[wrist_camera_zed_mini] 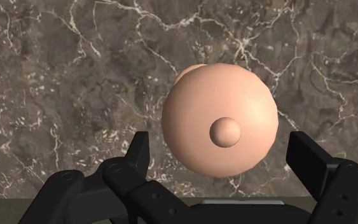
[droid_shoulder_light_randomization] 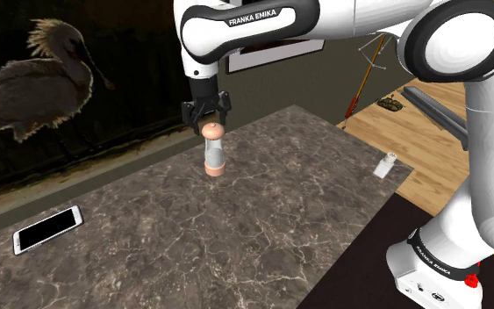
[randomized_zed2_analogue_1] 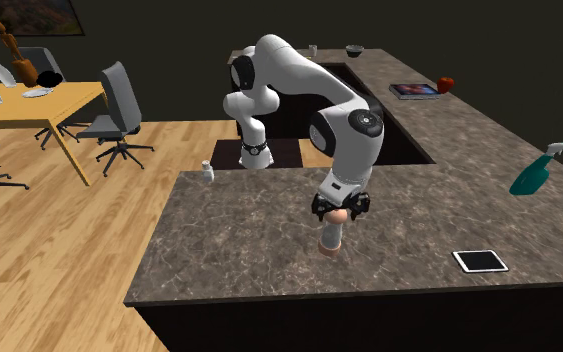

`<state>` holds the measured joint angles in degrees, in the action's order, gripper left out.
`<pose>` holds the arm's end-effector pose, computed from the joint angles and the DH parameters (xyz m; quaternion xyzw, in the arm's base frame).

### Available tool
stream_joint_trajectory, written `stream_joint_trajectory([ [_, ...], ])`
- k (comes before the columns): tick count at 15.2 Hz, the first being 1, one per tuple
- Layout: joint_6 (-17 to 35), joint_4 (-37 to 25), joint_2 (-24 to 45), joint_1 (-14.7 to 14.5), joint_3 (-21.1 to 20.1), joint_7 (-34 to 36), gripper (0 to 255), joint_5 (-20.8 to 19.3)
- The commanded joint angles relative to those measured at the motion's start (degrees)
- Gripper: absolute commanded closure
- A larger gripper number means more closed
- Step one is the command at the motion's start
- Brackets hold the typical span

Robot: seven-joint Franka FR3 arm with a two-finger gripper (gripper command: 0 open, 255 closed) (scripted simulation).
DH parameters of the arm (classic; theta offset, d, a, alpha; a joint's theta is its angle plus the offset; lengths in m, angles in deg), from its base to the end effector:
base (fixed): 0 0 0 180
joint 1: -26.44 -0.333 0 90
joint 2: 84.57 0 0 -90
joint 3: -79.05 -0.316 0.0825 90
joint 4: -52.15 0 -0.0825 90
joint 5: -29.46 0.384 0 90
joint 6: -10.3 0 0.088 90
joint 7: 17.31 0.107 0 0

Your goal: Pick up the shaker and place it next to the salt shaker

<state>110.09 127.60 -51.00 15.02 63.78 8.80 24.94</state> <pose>0.6470 0.2735 0.3939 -0.9969 0.0016 0.0793 0.0010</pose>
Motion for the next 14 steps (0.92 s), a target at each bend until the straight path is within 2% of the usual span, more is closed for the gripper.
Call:
stream_joint_trajectory([
  [1, 0.1, 0.1, 0.0, 0.0, 0.0, 0.0, 0, 0.0],
  [5, 0.1, 0.1, 0.0, 0.0, 0.0, 0.0, 0, 0.0],
  [6, 0.1, 0.1, 0.0, 0.0, 0.0, 0.0, 255, 0.0],
  [14, 0.1, 0.1, 0.0, 0.0, 0.0, 0.0, 255, 0.0],
])
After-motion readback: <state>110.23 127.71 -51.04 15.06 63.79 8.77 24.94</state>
